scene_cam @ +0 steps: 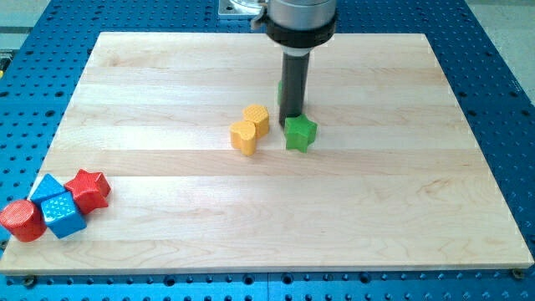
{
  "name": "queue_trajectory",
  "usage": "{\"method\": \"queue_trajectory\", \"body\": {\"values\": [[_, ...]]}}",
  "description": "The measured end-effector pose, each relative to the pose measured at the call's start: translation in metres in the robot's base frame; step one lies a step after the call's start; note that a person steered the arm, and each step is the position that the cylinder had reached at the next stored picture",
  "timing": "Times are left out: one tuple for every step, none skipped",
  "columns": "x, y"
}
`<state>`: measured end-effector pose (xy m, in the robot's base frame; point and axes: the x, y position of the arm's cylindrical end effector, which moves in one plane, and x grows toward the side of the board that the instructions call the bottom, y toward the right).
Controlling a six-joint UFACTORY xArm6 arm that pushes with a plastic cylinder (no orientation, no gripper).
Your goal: Place the hexagon diagonal to the green star
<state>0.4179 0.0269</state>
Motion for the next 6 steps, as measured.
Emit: {"method": "queue_trajectory", "body": {"values": [[0.006,-0.012],[0.003,-0.017],[0.003,-0.017],[0.017,-0.050],[0.008,-0.075],[-0.016,-0.048]]}}
